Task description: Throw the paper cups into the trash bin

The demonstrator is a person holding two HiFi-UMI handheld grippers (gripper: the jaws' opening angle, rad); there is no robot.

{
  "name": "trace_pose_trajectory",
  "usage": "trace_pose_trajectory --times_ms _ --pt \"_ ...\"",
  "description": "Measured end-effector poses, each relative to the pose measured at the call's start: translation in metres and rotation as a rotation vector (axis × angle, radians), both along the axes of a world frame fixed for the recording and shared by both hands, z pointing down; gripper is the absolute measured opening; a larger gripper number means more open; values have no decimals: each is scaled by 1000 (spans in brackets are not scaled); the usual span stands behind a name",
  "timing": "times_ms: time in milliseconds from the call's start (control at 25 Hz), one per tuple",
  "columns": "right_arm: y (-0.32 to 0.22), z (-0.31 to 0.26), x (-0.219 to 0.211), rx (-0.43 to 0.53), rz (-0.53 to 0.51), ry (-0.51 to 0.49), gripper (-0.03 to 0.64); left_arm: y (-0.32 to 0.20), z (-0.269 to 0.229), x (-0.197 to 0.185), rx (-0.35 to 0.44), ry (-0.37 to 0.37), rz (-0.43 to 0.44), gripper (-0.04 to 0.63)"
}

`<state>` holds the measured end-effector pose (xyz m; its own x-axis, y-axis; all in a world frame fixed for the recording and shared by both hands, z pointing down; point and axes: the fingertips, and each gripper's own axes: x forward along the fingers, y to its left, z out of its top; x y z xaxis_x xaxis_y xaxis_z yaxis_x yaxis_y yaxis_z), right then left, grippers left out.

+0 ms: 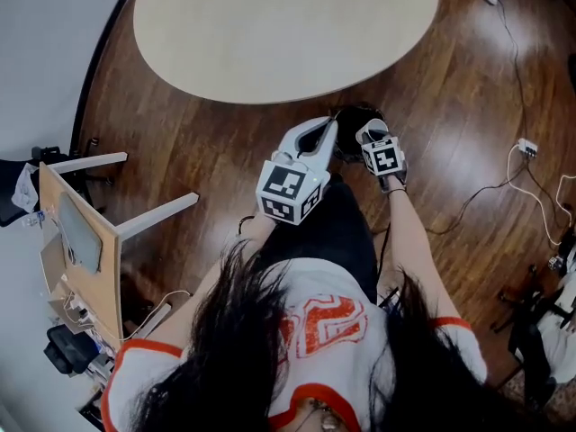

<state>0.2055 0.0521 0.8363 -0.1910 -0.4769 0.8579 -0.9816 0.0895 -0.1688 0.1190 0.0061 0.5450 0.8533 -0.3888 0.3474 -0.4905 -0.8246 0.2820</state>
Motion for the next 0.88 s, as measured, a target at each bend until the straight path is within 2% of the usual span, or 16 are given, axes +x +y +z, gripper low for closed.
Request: trace_pose_trajectory --times_ms 120,240,600,760,880 --pt "0 7 1 4 11 -7 97 2 6 5 0 2 5 0" --pt "1 11 5 3 25 -3 101 5 8 9 1 -2 12 0" --pt "7 -12 4 21 72 -10 69 6 -4 -2 9 -3 2 0" --pt "2 -41 6 72 93 3 21 4 -17 -6 10 4 -6 0" --pt "0 -68 5 117 118 -1 18 2 -25 -10 4 6 -17 0"
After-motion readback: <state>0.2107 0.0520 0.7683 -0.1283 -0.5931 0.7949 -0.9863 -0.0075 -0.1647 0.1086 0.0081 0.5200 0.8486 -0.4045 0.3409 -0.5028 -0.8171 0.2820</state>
